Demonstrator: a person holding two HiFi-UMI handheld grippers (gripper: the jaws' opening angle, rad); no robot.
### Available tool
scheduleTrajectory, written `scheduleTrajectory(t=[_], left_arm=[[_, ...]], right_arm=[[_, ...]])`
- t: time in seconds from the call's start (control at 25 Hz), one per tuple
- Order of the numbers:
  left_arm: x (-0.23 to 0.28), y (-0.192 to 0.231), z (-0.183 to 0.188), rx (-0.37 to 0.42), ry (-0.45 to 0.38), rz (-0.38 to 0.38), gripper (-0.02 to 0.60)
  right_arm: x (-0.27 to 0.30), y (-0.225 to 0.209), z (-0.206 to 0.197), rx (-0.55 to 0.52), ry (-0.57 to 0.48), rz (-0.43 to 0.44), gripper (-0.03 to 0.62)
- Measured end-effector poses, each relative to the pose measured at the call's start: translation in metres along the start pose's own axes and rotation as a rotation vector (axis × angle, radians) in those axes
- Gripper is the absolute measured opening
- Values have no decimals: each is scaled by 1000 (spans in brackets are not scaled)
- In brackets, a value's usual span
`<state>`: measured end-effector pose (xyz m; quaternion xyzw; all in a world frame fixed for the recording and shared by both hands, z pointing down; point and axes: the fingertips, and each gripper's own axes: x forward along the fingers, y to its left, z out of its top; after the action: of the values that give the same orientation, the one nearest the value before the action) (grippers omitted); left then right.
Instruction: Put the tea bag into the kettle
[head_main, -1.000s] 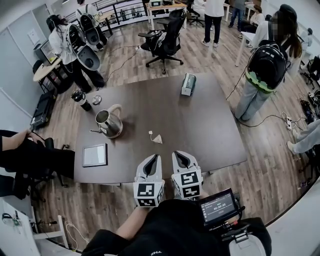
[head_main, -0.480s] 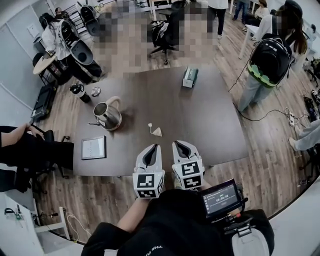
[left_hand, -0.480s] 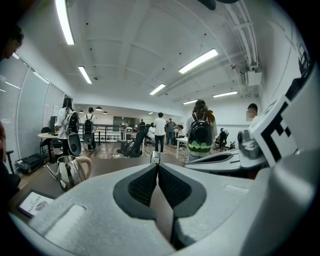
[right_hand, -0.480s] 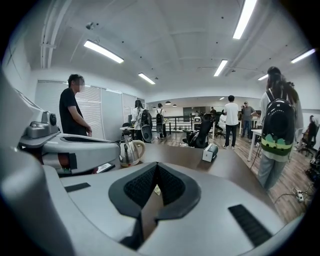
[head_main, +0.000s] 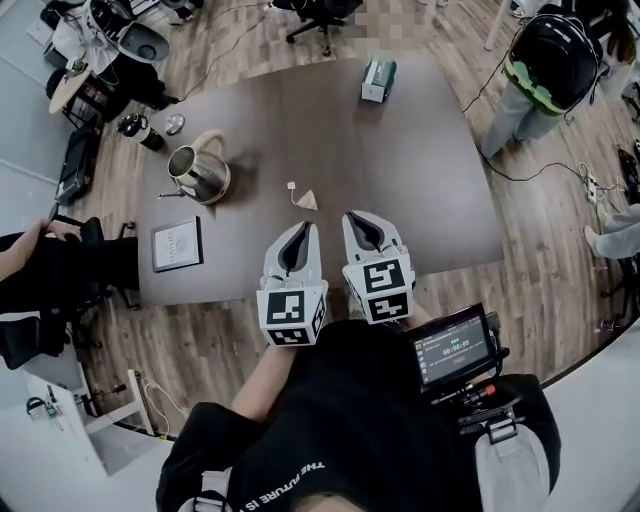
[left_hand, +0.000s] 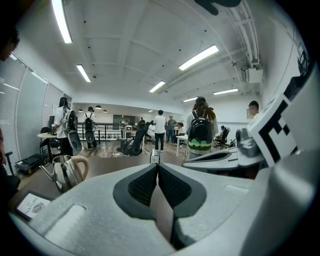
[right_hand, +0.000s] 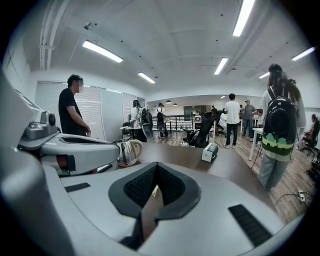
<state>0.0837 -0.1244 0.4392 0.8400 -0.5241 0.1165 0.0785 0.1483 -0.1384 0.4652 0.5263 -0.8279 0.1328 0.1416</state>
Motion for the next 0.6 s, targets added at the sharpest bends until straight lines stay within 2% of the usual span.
scheduleTrajectory(t=[0.32,0.6], left_arm=[[13,3,2,1,2,19,14],[-1,17,-2,8,8,72,14]], right_arm=[[10,-16,1,-13,-4,3,6],[13,-9,-4,-21,-3,26,6]])
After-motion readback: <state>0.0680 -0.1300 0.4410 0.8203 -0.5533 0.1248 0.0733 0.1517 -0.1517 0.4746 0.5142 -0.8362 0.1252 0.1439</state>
